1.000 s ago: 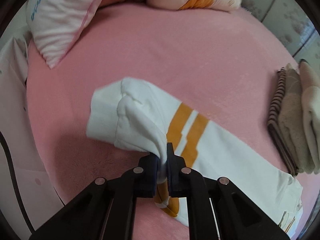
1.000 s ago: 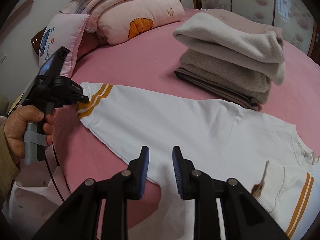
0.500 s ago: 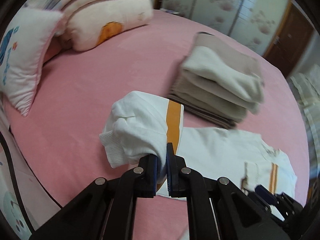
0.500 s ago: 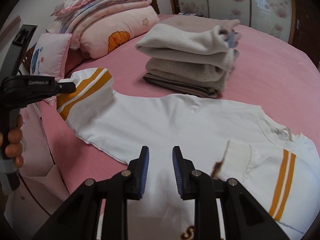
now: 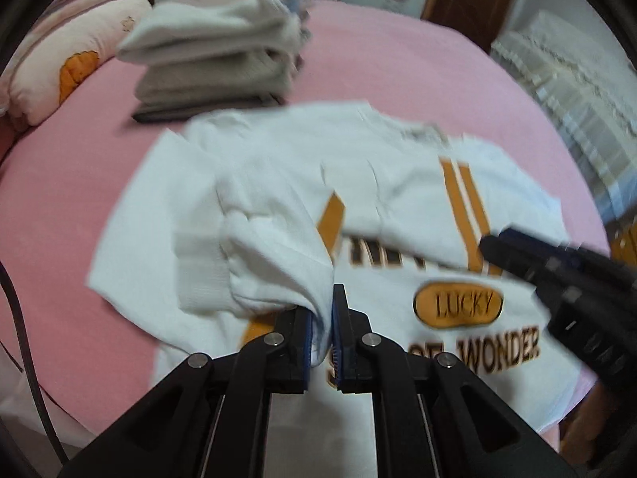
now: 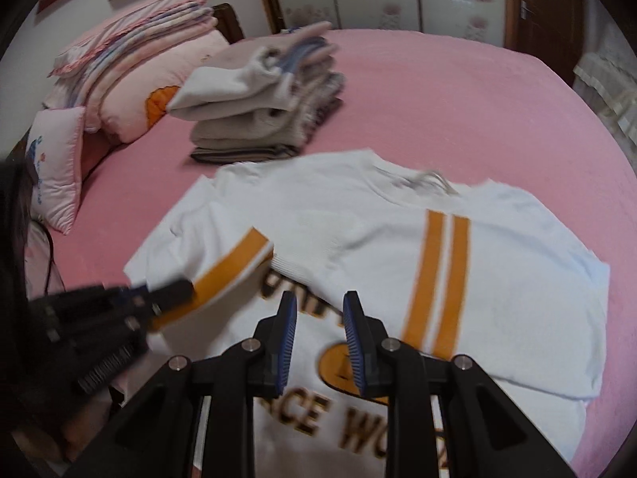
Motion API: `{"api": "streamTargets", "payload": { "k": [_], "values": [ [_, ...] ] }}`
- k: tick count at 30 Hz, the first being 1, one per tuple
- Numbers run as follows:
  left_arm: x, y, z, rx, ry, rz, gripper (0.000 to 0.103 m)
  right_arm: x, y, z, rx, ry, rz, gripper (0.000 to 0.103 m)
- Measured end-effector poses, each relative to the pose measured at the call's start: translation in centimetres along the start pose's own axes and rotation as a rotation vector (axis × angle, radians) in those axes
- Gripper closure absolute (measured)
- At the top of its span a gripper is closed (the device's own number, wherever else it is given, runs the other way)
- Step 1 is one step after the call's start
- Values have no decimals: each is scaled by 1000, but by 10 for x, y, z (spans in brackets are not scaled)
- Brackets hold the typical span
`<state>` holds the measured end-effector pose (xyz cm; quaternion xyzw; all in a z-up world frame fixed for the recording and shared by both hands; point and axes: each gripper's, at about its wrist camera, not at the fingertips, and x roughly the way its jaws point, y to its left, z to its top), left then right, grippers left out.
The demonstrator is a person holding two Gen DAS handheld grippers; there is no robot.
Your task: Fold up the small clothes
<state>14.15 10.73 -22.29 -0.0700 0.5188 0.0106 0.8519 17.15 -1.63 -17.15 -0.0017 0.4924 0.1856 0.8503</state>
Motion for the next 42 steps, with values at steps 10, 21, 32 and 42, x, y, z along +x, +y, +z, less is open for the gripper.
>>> {"api": "streamTargets", "payload": {
  "k": [10, 21, 32, 42],
  "values": [
    [-5, -6, -54, 88, -61, -79, 42, 0, -15, -15, 27, 22, 35, 79],
    [-35, 12, -73, 131, -181, -131, 20, -6, 34, -7, -85, 20, 153, 79],
    [-49, 69, -73, 130, -112, 135, 20, 3, 109, 4, -305, 46, 214, 79],
    [-37, 169, -66, -127, -42, 250, 20, 71, 172, -6, -529, 143, 101, 79]
  ]
}}
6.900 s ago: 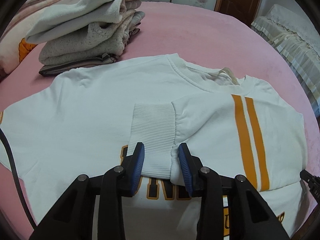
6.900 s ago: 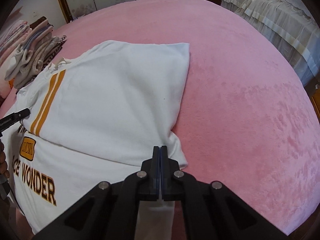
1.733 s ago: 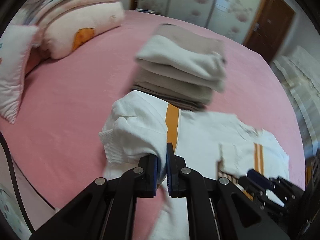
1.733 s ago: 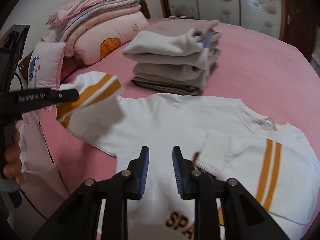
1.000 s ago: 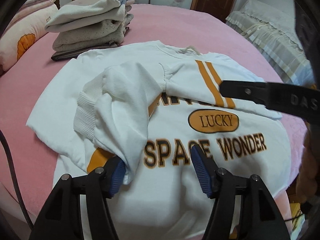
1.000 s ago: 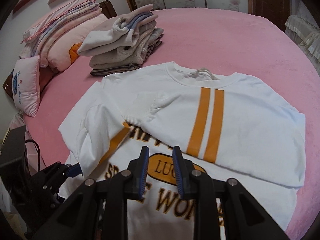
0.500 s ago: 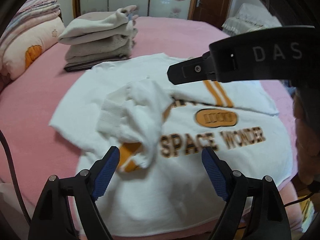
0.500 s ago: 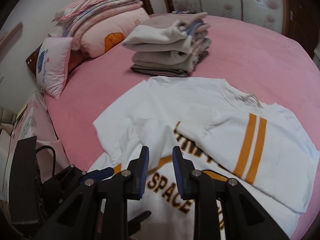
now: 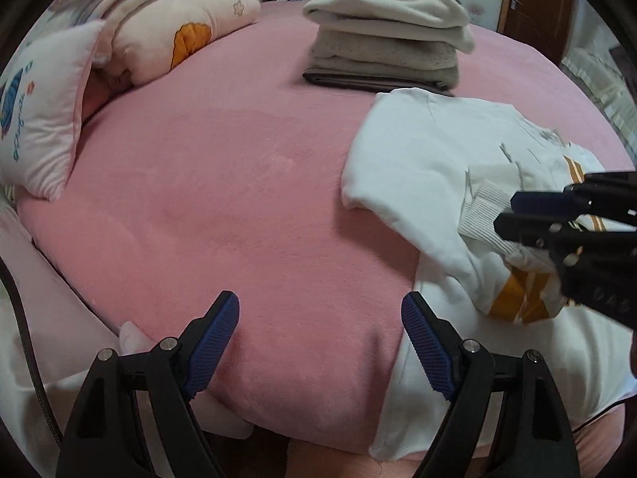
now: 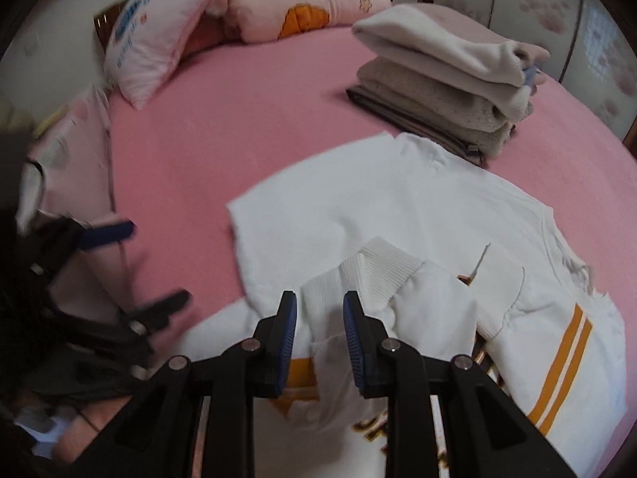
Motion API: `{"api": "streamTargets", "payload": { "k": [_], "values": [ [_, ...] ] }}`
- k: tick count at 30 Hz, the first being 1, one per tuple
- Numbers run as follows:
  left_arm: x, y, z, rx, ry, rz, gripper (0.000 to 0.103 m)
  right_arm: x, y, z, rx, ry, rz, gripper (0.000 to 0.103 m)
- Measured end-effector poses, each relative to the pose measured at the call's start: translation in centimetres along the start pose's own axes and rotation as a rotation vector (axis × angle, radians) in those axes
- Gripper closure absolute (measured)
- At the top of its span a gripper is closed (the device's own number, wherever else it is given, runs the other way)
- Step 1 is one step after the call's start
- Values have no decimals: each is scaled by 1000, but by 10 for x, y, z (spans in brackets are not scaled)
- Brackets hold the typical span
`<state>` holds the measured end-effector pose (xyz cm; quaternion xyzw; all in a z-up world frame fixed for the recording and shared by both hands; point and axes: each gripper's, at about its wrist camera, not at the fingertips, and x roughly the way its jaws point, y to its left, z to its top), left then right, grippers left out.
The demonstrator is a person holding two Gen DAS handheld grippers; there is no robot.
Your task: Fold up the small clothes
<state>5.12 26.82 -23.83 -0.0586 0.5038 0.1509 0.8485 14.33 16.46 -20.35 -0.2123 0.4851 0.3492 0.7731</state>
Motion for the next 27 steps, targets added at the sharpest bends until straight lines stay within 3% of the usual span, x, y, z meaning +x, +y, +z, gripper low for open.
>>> {"api": "streamTargets", "payload": {
  "k": [6, 9, 10, 12, 13, 16, 19, 23, 27],
  "values": [
    [13, 0, 4, 4, 12, -14, 20, 17, 13, 4, -68, 46, -97, 78],
    [18, 1, 7, -11, 18, -19, 20, 16, 14, 5, -77, 42, -123, 54],
    [20, 3, 8, -21, 21, -22, 20, 19, 15, 5, -87, 47, -143, 39],
    [23, 4, 10, -37, 28, -27, 20, 30, 17, 6, -110, 74, -165, 35],
    [24, 5, 10, -40, 28, -25, 20, 34, 17, 6, -117, 86, -165, 36],
    [24, 4, 10, -37, 27, -24, 20, 39, 14, 4, -108, 103, -156, 77],
    [23, 5, 11, -32, 22, -26, 20, 19, -3, 5, -24, 52, -98, 92],
    [25, 3, 16, -28, 1, -47, 20, -32, -50, 5, 132, -76, -85, 93],
    [33, -7, 26, -31, -24, -82, 20, -95, -114, -3, 286, -266, -126, 96]
  ]
}}
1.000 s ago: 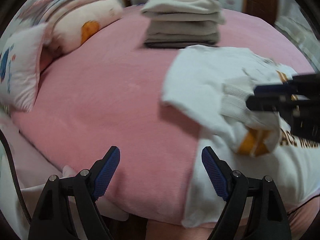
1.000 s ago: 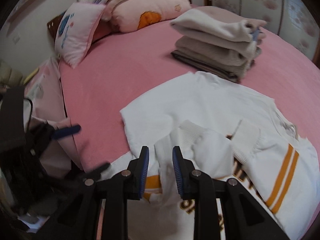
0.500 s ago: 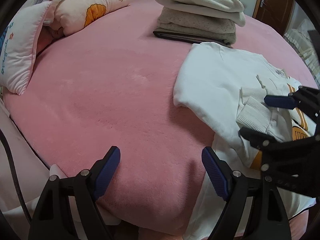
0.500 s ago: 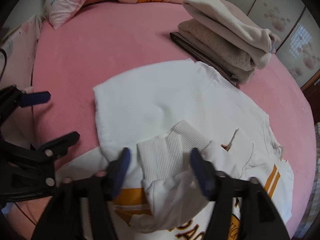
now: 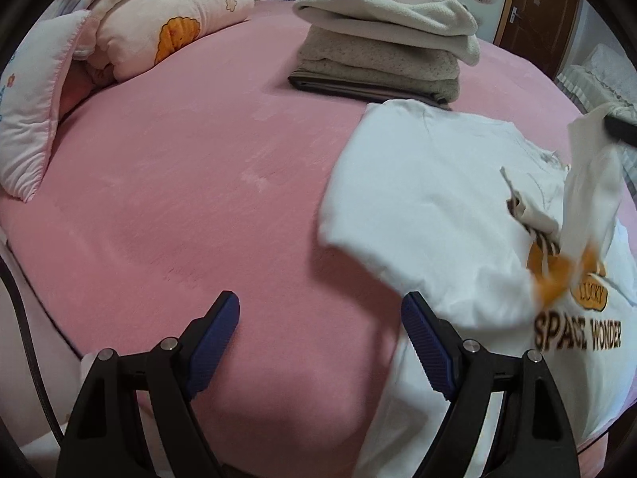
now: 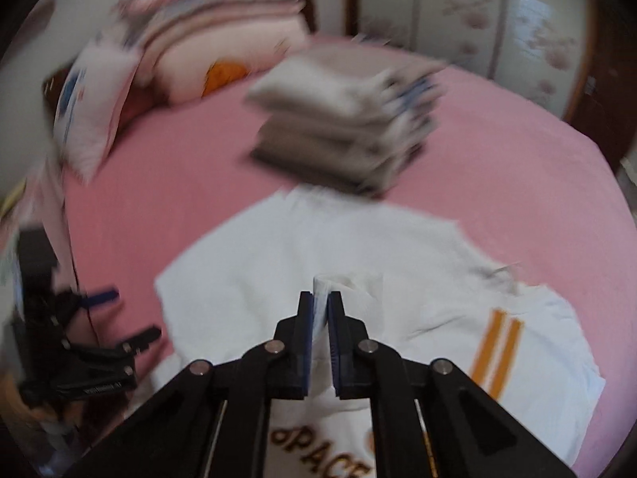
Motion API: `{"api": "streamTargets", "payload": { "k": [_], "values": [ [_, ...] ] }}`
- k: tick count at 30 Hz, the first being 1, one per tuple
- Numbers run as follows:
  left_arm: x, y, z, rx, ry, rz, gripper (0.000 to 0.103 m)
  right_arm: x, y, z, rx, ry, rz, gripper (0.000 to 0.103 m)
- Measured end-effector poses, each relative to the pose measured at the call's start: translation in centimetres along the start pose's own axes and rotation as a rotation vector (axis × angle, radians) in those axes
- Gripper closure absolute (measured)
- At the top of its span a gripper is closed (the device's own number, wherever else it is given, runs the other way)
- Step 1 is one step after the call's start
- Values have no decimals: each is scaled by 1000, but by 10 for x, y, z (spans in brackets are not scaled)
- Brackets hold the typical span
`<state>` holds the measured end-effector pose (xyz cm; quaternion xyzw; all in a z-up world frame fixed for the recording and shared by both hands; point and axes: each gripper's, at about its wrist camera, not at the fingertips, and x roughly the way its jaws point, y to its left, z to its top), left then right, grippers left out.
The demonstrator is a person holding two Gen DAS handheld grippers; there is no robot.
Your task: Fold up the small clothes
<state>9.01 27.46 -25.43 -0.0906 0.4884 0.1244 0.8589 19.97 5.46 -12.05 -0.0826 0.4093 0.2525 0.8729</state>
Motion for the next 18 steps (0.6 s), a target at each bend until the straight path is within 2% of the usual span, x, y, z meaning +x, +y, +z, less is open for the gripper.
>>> {"api": "streamTargets", "payload": {
  "k": [3, 9, 13, 18],
  "values": [
    [9, -15, 9, -1, -14, -46, 20, -26, -45, 13, 90, -111, -68, 96],
    [29, -49, 19, -11, 2, -109, 20, -46, -113, 17, 242, -211, -128, 96],
    [36, -64, 24, -31, 6, -101, 20, -51, -122, 25, 255, -230, -66, 96],
    [41, -64, 33, -84, -7, -45, 20, -51, -90, 56, 163, -232, 52, 96]
  ]
}}
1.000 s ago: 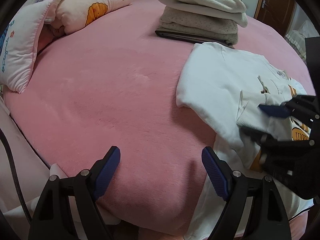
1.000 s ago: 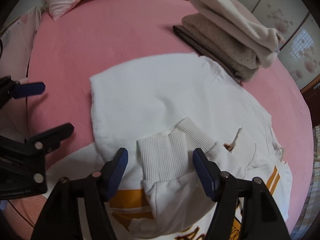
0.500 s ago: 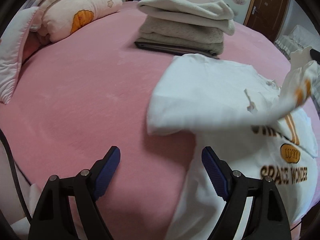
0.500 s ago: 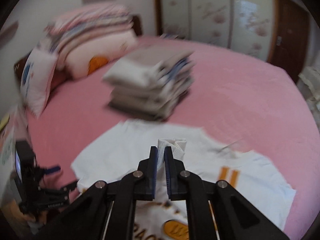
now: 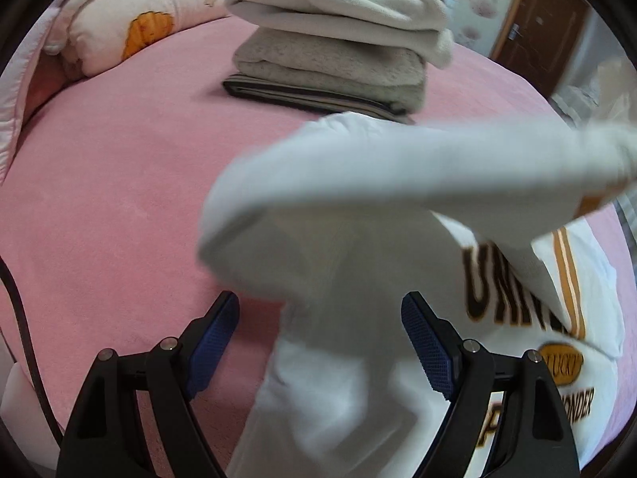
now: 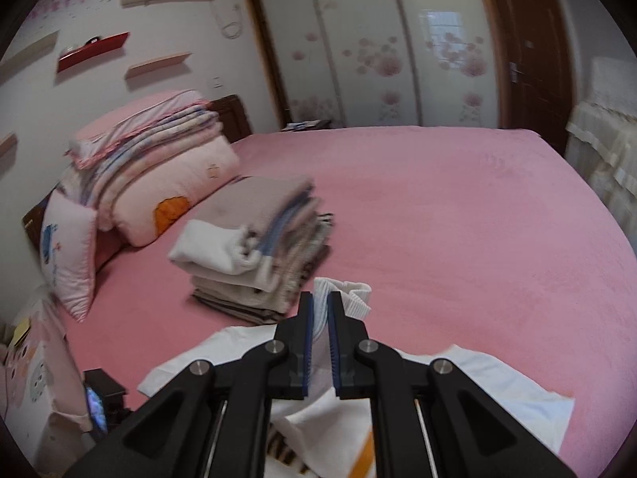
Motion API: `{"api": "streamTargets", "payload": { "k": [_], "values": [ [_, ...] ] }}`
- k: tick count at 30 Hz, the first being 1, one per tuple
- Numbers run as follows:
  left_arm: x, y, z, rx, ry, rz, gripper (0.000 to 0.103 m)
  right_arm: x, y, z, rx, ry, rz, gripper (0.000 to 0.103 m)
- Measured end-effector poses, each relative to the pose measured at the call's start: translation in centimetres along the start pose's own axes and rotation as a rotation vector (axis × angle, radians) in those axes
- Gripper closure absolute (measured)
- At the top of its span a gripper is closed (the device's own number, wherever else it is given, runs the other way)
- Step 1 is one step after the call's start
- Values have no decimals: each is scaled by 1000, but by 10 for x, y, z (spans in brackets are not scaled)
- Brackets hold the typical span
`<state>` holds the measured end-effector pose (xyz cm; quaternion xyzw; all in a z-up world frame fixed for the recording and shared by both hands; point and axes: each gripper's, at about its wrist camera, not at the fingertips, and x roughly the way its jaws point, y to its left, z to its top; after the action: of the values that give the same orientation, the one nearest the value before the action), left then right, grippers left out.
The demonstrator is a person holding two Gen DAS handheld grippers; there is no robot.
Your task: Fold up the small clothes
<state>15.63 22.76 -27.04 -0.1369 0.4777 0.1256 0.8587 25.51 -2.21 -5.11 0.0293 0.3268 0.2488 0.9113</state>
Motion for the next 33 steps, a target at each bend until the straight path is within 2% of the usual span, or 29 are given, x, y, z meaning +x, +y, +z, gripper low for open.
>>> {"api": "streamTargets", "payload": {
  "k": [3, 7, 10, 13, 17, 22, 27, 31, 33],
  "values": [
    [1, 10, 3, -43, -5, 39, 20, 7, 46, 16, -79, -11, 104, 96],
    [6, 27, 3, -95, 13, 67, 20, 13, 110, 33, -185, -48, 193, 96],
    [10, 36, 5, -116, 15, 59, 20, 13, 144, 46, -259, -101, 186, 96],
    [13, 37, 4, -108, 14, 58, 20, 8, 145, 54, -274, -135, 152, 96],
    [16, 34, 3, -89, 13, 70, 20, -1, 104, 56, -242, -153, 59, 96],
    [17, 28, 1, -87, 24, 65, 20, -27, 13, 44, -119, -153, -76, 96],
    [17, 16, -4, -49, 34, 59, 20, -52, -72, 2, 14, -123, -177, 96],
    [19, 9, -8, -25, 37, 79, 21, -64, -117, -44, 111, -93, -226, 96],
    [20, 8, -8, -14, 39, 85, 21, -61, -136, -69, 173, -51, -255, 96]
  ]
}}
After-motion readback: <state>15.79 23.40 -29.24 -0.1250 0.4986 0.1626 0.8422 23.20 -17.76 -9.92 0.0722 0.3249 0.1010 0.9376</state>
